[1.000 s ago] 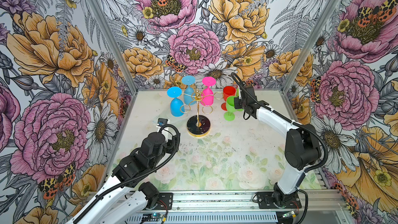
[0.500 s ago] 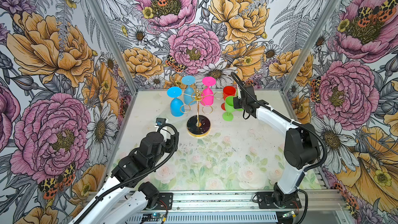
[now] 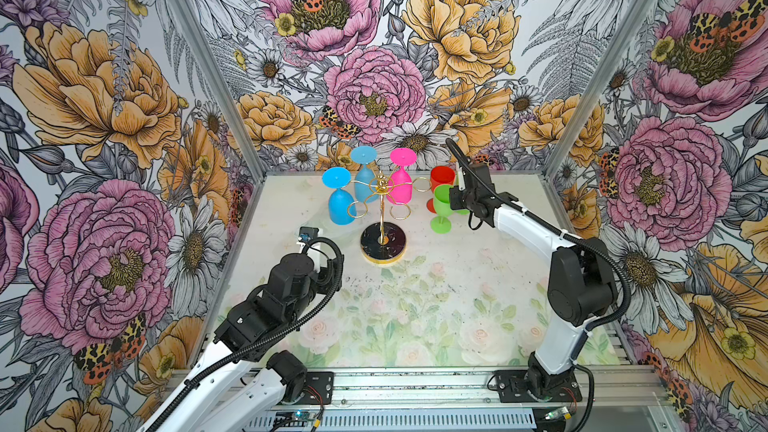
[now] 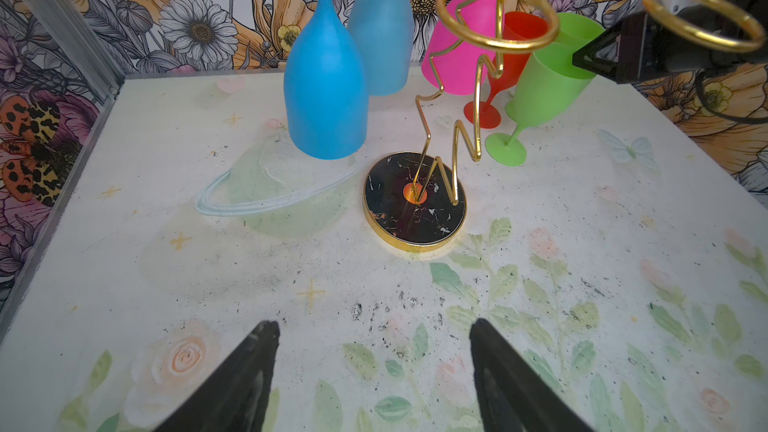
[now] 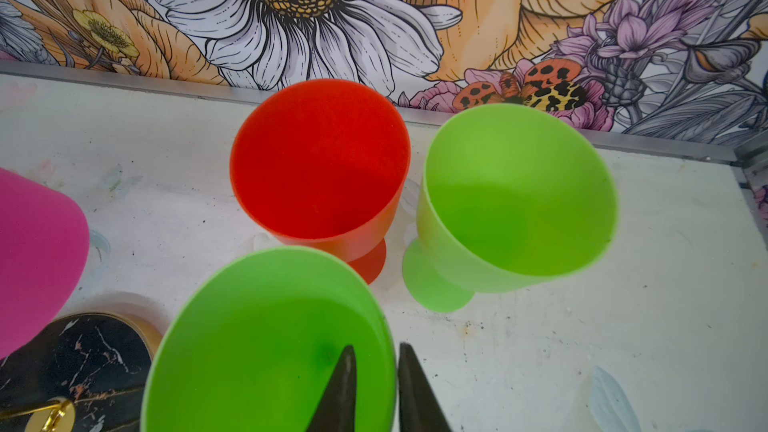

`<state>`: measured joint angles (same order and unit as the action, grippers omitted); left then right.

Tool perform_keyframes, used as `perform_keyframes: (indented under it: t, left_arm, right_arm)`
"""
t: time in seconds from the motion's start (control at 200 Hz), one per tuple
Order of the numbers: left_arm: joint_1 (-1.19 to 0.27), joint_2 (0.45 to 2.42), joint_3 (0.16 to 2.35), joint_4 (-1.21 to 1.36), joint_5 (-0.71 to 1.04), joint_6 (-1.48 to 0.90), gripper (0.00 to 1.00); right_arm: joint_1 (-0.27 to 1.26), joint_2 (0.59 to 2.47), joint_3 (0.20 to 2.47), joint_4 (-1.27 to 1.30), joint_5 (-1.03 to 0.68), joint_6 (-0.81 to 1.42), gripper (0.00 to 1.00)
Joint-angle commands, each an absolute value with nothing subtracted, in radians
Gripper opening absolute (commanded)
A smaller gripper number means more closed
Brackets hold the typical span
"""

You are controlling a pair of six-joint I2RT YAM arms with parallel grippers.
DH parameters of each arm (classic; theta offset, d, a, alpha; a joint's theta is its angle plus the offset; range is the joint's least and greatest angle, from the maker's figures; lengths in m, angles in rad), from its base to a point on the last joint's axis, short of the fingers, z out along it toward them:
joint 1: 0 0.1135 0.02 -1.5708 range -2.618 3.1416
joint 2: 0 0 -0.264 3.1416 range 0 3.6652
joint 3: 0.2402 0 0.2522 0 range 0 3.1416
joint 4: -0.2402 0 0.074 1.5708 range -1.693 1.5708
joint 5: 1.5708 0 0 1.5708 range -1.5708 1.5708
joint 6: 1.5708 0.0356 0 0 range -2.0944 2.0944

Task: Take the wine glass off the wine glass rack
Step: 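Open the right gripper to release the green glass standing on the table, then lift the right gripper from the green glass while the left reaches the blue glass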

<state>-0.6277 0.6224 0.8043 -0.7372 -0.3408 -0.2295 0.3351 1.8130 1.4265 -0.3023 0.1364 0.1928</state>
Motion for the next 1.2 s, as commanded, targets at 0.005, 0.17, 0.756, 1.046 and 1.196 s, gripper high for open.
perform_keyframes:
  t: [0.005, 0.17, 0.756, 1.046, 1.196]
  left_arm:
    - [-0.613, 0.616, 0.836, -0.746, -0.316, -0.227, 0.75]
    - [-0.598, 0.616, 0.845, -0.756, -0.309, -0.224, 0.75]
    - [-0.463, 0.618, 0.912, -0.794, -0.174, -0.197, 0.76]
    - [-0.209, 0.725, 1.022, -0.793, 0.067, -0.219, 0.76]
    - [-0.073, 0.811, 1.096, -0.779, 0.217, -0.256, 0.76]
  right_arm:
    - [0.343, 1.805, 1.466, -0.310, 0.134, 0.196, 0.25]
    - [0.343, 1.774, 1.478, -0.323, 0.129, 0.196, 0.31]
    - [0.324, 1.534, 1.402, -0.401, -0.032, 0.253, 0.70]
    - [0.316, 1.385, 1.298, -0.405, -0.198, 0.270, 0.74]
    - [0.316, 1.323, 1.246, -0.406, -0.273, 0.267, 0.74]
